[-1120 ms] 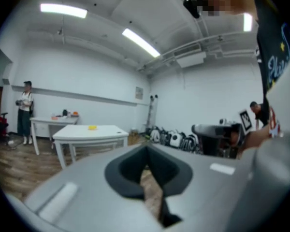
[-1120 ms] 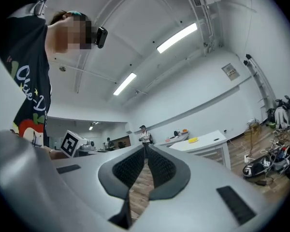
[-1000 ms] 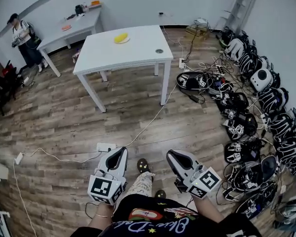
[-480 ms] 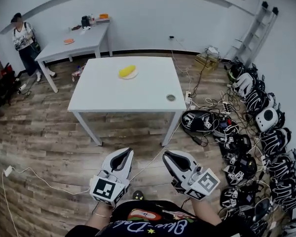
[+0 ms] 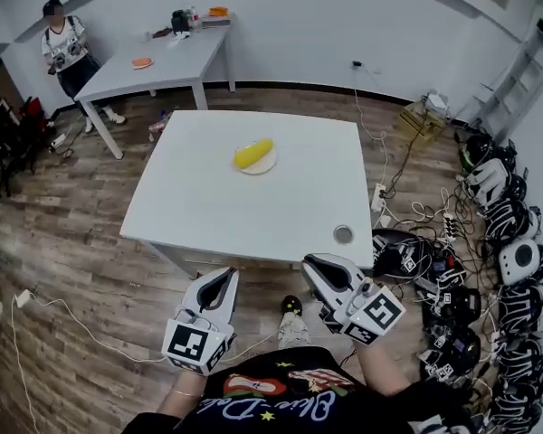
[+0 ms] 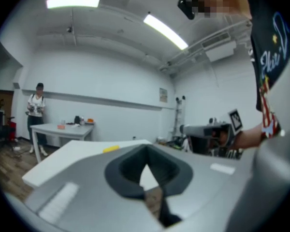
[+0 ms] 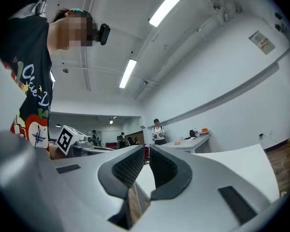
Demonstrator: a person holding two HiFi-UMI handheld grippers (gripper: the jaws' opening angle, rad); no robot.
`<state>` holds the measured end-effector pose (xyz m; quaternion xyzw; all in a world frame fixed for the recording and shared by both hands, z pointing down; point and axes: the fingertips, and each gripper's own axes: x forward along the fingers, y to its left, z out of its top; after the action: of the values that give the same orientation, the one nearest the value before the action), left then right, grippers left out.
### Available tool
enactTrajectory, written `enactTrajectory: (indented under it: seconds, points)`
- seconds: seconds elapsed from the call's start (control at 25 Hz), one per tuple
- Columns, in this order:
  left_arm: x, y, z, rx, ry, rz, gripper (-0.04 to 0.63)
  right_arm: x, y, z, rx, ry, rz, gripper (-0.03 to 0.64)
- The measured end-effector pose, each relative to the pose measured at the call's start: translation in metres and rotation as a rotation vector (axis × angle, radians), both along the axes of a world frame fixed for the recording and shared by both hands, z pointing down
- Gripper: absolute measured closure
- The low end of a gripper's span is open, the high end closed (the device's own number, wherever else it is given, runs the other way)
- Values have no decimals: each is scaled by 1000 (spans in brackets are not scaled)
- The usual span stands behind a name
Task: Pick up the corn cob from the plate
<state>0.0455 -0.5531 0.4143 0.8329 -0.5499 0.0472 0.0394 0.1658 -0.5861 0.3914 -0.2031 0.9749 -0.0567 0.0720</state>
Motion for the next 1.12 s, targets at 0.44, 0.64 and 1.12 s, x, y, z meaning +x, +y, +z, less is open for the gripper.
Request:
enactTrajectory:
  seconds: [0.44,0.64,1.12]
  points:
    - [-30,-159,-26,89,11,-217,594,-98,-255,-12,269,289,-359,586]
    - [-64,-202,-12,34,34,-259,594,-171,-324,55,377,634,-582,435]
    - [-131,-217,32,-169,-14,-385,594,-216,-386,216,443,1306,-1033,311]
